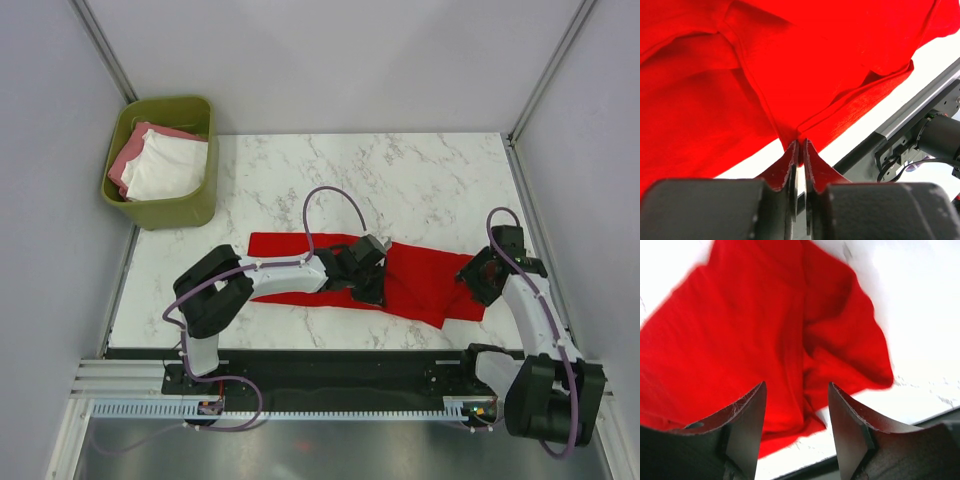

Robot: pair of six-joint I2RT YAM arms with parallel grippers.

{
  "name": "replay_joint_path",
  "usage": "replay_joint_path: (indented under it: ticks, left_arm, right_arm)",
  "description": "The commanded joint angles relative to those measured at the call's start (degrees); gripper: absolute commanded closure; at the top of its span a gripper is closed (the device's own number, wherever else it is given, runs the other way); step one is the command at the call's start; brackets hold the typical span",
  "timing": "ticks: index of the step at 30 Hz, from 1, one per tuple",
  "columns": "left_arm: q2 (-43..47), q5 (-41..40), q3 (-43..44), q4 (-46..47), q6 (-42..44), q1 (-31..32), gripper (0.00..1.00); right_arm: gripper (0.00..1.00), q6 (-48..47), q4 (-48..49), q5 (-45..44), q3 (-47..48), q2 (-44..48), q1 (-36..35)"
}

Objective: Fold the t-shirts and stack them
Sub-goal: Fold the tshirt

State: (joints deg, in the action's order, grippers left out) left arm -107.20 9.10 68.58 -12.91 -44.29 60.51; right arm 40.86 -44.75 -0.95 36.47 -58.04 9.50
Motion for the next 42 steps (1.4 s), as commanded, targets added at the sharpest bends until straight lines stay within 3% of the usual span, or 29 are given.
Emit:
replay_joint_path:
  ticks: [1, 4, 5, 10, 16, 19, 26, 28, 42]
  left_arm:
    - [3.8, -0.8, -0.2, 1.9, 1.8, 0.2, 0.86]
    - [4.6, -1.0, -0.1, 1.7, 3.0, 0.1, 0.76]
    - [4.8, -1.3, -0.1, 1.4, 3.2, 0.2, 0.68]
    - [6.2, -2.0, 0.7, 0.0, 3.3, 0.1, 0.52]
    - [4.1, -1.0, 5.1, -1.9, 2.7, 0.1, 0.52]
    - [1.2, -0.1, 7.9, -2.5, 2.4, 0.1, 0.54]
    - [-6.1, 1.3, 12.2, -2.7, 1.8, 0.1, 0.58]
    - [-7.0, 0.8, 12.1, -2.7, 1.7, 0.1, 0.59]
    - [-8.1, -0.2, 8.8, -2.9, 2.5, 0.1, 0.60]
  right_arm:
    - [0.41, 1.6, 5.9, -2.7, 4.0, -5.6, 0.2]
    - [0.46, 1.6, 8.1, -3.6, 5.8, -9.8, 0.2]
    - [0.46, 1.7, 9.0, -3.8, 6.4, -11.1, 0.2]
    - [0.48, 1.9, 9.9, -4.0, 7.0, -14.5, 0.2]
    - [0.52, 2.4, 11.3, -4.1, 5.8, -15.6, 0.2]
    - [0.59, 2.5, 11.9, -4.1, 5.5, -16.2, 0.2]
    - [0.95, 1.7, 13.3, -3.8, 9.1, -20.9, 0.2]
    - [1.00, 1.3, 13.4, -3.7, 11.0, -21.8, 0.2]
    - [1.00, 1.0, 13.5, -3.2, 25.2, -32.0, 0.3]
